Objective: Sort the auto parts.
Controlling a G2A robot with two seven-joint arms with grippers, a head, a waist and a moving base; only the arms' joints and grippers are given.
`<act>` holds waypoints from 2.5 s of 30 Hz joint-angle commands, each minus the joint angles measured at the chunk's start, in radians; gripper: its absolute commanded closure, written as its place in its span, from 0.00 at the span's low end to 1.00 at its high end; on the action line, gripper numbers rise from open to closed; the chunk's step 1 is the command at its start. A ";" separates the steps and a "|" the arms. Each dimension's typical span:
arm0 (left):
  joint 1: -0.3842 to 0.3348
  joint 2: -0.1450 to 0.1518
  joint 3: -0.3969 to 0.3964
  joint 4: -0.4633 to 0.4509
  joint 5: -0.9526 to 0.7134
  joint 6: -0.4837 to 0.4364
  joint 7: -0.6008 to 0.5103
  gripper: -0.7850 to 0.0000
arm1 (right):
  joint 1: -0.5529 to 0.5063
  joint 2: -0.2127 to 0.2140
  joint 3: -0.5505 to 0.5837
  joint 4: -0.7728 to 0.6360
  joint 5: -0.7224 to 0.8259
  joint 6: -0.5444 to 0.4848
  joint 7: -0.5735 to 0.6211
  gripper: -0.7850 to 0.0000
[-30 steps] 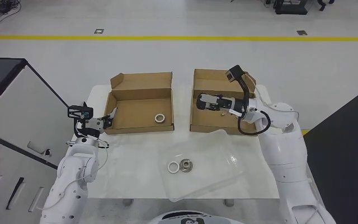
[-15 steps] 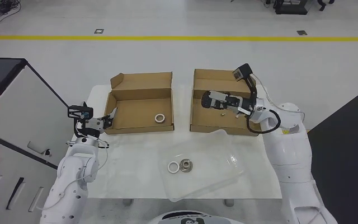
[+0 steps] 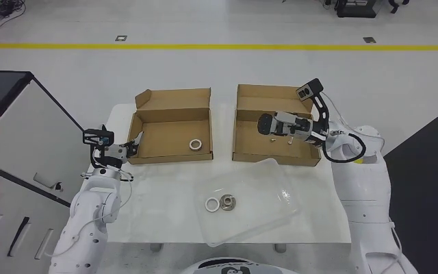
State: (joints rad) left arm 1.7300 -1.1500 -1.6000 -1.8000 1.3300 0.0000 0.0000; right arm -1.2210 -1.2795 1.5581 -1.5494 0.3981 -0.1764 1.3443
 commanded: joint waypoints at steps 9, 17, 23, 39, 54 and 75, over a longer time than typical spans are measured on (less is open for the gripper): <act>0.000 0.000 0.000 0.000 0.000 0.000 0.000 0.00 | 0.000 0.000 0.000 0.000 0.000 0.000 0.000 0.00; 0.026 0.011 -0.041 -0.090 0.072 -0.094 -0.064 0.00 | 0.000 0.000 0.000 0.000 0.000 0.000 0.000 0.00; 0.082 0.025 -0.080 -0.334 0.137 -0.254 -0.297 0.00 | 0.000 0.000 0.000 0.000 0.000 0.000 0.000 0.00; -0.047 0.034 0.145 -0.550 0.157 -0.516 -0.651 0.00 | 0.000 0.000 0.000 0.000 0.000 0.000 0.000 0.00; -0.341 0.008 0.480 -0.550 0.053 -0.524 -1.104 0.00 | 0.000 0.000 0.000 0.000 0.000 0.000 0.000 0.00; -0.549 0.008 0.870 -0.547 -0.049 -0.317 -1.503 0.00 | 0.000 0.000 0.000 0.000 0.000 0.000 0.000 0.00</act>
State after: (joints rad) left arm 1.1887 -1.1439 -0.7424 -2.3492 1.2879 -0.3262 -1.4945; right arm -1.2210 -1.2795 1.5581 -1.5494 0.3981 -0.1764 1.3443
